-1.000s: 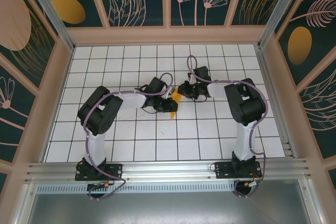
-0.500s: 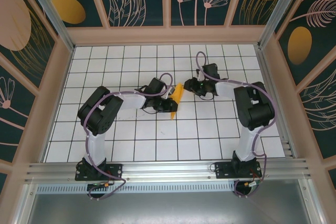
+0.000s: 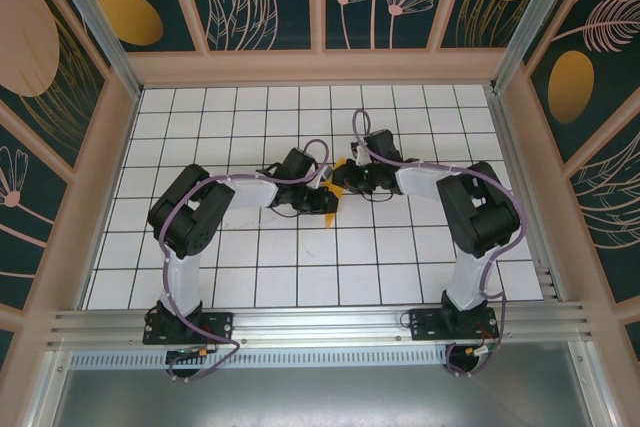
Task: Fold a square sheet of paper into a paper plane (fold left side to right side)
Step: Fold the wing for the fifth time at the center of the table.
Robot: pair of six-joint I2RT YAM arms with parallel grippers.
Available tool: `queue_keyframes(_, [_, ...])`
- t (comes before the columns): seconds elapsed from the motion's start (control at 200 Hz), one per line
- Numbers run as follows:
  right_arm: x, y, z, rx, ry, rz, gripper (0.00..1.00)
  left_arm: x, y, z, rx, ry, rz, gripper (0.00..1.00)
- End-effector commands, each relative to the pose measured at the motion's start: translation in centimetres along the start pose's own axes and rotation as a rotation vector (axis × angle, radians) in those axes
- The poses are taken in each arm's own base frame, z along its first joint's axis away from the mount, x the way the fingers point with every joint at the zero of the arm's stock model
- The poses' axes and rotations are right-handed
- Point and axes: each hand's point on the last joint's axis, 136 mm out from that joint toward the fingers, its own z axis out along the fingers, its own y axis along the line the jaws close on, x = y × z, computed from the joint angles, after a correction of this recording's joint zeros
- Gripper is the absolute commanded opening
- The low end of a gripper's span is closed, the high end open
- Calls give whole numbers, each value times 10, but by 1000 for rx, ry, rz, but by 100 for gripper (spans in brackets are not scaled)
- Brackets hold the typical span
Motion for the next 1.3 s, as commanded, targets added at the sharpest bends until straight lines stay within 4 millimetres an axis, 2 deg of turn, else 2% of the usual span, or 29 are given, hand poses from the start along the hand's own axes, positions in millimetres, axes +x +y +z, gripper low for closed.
queue_keyframes(0.0, [3,-2,13,-9,18,32,18,38,36,16,-104,92,-63,23])
queue_keyframes(0.225, [13,-17,24,30,37,63,18,38,39,15,-119,90,-65,23])
queue_keyframes(0.39, [18,-50,29,185,44,45,18,40,44,15,-142,95,-68,23])
queue_keyframes(0.51, [12,-73,28,301,27,14,18,44,50,16,-166,105,-69,23])
queue_keyframes(0.911, [-50,-82,14,333,-82,-41,18,59,67,22,-199,138,-88,21])
queue_keyframes(1.186, [-93,-110,11,347,-119,-13,19,58,65,19,-195,127,-84,21])
queue_keyframes(1.296, [-115,-107,6,308,-145,-12,19,55,62,18,-189,119,-83,21])
